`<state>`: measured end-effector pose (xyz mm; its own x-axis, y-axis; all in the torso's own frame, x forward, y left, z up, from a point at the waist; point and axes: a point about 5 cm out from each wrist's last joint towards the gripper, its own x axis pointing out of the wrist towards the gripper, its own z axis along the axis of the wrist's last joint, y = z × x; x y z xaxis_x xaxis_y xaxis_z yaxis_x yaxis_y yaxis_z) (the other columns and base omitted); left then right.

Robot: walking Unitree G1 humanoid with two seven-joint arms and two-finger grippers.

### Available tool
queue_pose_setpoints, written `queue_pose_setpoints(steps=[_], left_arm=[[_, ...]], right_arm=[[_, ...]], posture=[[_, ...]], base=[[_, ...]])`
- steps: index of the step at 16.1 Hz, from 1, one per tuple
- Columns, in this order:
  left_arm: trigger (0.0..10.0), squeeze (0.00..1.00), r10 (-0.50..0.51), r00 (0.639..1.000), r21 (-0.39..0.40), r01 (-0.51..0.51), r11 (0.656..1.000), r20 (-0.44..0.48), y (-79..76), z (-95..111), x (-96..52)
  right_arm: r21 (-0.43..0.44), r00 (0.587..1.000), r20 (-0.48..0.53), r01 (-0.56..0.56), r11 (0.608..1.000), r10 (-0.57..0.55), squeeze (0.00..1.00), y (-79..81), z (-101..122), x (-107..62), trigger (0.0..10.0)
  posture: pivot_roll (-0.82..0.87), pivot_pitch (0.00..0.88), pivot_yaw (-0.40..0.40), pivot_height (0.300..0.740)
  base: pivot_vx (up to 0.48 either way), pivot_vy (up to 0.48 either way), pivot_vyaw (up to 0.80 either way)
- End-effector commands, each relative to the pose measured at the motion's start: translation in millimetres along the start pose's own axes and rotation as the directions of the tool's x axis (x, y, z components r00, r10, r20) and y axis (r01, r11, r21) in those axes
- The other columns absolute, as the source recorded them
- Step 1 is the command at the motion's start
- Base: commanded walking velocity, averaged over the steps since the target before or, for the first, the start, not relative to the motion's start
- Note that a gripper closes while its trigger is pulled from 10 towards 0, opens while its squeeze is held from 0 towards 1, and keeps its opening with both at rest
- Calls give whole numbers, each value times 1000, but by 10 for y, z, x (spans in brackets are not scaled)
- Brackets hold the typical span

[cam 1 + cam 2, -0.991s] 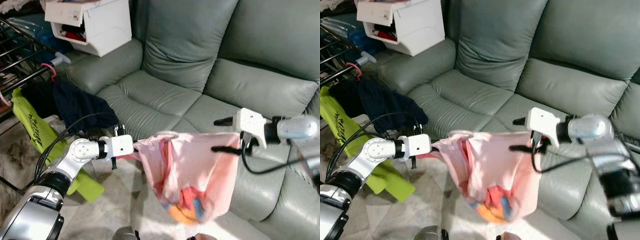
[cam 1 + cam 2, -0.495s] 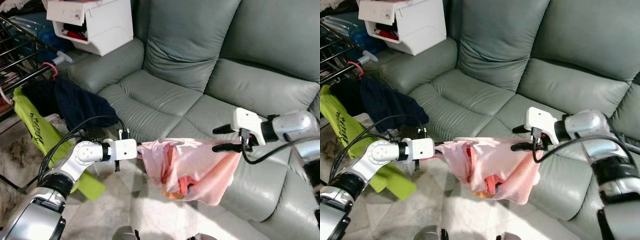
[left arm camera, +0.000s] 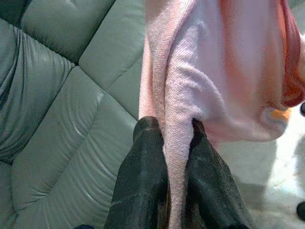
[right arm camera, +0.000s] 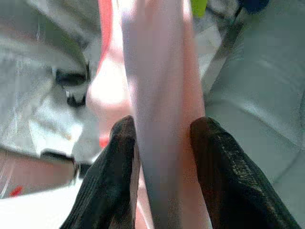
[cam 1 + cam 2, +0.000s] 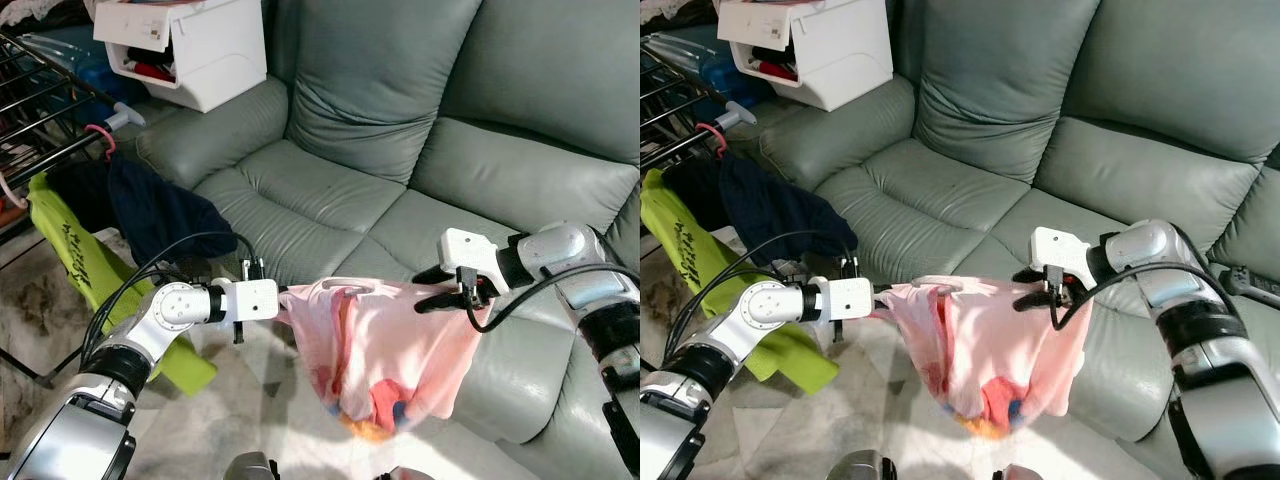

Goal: Hang hanger

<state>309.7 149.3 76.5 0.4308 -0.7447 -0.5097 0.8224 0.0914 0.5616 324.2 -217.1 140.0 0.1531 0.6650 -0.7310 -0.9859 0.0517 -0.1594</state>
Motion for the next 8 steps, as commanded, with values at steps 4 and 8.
queue_pose_setpoints(steps=[4, 8], left_arm=[[0, 0, 10, 1000, 29, -10, 1000, 5, 75, 34, -11], [0, 0, 3, 1000, 29, -4, 1000, 3, 70, 37, 1]], right_arm=[[-38, 996, -87, 8, 999, -11, 0, -58, -24, 0, 0], [-65, 995, 8, 104, 992, -104, 0, -189, 127, 40, 0]], posture=[[-52, 0, 74, 740], [-55, 0, 71, 740]], base=[[0, 0, 0], [0, 0, 0]])
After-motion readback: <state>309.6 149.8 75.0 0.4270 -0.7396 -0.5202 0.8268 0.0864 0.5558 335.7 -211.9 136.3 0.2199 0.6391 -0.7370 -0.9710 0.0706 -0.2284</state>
